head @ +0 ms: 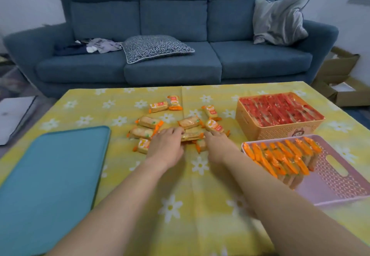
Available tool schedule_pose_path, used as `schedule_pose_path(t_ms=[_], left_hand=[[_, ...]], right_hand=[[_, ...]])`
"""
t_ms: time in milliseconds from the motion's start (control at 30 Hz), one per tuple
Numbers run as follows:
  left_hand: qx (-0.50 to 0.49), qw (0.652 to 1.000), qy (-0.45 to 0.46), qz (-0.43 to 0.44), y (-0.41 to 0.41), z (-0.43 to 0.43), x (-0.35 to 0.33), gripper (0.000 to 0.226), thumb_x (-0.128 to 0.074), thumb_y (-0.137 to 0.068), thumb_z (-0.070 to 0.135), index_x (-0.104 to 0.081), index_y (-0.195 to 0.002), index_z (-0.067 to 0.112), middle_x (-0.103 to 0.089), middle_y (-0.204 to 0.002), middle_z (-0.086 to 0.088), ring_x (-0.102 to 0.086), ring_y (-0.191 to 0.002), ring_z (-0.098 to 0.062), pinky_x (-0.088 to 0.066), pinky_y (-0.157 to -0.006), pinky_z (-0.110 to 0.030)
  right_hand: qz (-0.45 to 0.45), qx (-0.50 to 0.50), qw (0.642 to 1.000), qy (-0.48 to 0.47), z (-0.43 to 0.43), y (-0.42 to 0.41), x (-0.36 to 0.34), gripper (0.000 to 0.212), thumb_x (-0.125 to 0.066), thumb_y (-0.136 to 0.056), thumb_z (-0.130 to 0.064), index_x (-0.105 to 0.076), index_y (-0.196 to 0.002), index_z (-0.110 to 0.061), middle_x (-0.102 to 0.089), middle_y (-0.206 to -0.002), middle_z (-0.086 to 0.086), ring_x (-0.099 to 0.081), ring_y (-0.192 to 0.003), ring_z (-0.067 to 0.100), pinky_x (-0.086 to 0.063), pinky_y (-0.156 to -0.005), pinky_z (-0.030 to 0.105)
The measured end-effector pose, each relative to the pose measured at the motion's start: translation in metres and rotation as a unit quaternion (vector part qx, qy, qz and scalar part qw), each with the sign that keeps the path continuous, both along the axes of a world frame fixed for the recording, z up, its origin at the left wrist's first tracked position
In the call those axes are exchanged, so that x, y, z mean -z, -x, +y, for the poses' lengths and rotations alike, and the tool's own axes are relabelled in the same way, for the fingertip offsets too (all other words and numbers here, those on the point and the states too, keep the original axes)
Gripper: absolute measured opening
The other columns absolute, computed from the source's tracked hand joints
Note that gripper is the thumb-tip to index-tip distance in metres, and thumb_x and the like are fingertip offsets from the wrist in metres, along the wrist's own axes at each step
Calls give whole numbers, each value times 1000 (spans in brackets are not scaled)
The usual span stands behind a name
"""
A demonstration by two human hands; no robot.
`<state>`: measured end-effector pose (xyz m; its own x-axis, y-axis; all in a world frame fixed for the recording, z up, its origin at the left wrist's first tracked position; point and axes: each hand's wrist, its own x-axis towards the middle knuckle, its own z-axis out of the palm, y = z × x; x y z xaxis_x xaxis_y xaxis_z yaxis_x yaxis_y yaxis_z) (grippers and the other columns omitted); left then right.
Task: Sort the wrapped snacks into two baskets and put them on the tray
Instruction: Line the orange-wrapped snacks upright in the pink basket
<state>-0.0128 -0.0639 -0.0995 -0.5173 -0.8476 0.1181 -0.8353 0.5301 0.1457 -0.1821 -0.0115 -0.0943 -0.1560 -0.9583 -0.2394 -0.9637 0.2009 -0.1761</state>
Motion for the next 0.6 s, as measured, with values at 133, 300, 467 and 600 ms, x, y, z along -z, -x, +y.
schedule_pose_path(t_ms=[133,300,467,600], left_hand=[[33,999,-35,-9,29,-19,22,68,-54,-86,11,-32,-149,26,-49,-148,-2,-45,-134,-26,-39,-104,-41],[-26,997,-41,-57,46,-35,35,55,-62,-88,27,-41,-138,23,-55,-136,-5,-46,-128,-31,-38,-100,-45],[-56,985,-154,-53,42,-36,35,60,-73,-75,48,-55,-127,25,-49,-130,-5,-42,-125,-30,-40,-101,-39],[-135,960,-165,184,32,-39,14,48,-65,-79,42,-36,-114,25,-62,-108,-1,-61,-103,-32,-46,-77,-37]], right_hand=[[55,20,998,-7,-19,1,19,58,-54,-91,-16,-36,-146,-14,-39,-152,11,-31,-142,35,-36,-110,46],[173,43,982,-57,-37,-4,8,44,-51,-94,-28,-54,-137,-21,-50,-144,9,-43,-135,31,-40,-92,39],[69,153,986,11,-59,20,-16,63,-61,-84,-43,-50,-138,-13,-48,-141,13,-50,-127,34,-48,-86,41],[-10,152,988,11,-81,38,-8,68,-60,-88,-40,-38,-142,-3,-46,-142,17,-48,-131,35,-46,-103,45]])
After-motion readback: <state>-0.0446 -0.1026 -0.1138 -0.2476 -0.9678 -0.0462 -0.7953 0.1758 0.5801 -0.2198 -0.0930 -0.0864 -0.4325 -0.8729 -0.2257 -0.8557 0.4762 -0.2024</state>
